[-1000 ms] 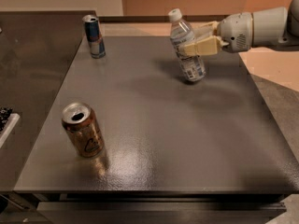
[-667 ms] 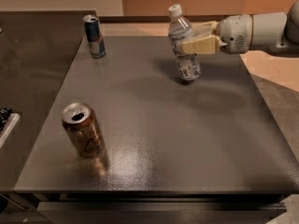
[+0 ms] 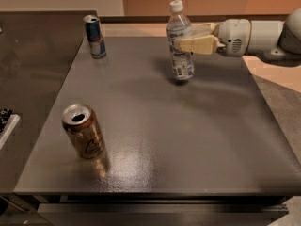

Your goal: Place blue plastic bottle upright

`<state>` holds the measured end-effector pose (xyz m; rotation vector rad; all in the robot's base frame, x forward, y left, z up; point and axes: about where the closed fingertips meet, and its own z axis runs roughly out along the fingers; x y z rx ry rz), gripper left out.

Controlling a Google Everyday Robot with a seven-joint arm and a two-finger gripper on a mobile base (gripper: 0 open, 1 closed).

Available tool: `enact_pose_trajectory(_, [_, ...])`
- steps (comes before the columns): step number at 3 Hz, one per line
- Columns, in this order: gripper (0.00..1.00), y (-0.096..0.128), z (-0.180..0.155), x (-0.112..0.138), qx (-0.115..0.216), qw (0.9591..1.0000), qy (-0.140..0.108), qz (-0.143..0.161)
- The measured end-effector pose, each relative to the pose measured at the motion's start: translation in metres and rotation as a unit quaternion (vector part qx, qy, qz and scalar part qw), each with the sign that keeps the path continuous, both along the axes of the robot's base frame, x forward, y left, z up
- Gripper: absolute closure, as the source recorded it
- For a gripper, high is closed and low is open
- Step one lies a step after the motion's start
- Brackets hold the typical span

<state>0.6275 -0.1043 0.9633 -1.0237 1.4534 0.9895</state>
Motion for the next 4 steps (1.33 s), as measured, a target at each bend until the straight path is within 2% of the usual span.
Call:
enact_pose_trajectory(1, [1.0, 0.0011, -0.0058, 0.0024, 0.027, 0.9996, 0.003, 0.0])
enact_pose_trajectory(2, [0.82, 0.0023, -0.0101, 0.0045, 0.04, 0.9992, -0.003, 0.006])
enact_pose_trajectory(4, [0.35, 0.0028, -0.0142, 0.0071, 0.072, 0.9971, -0.015, 0.02])
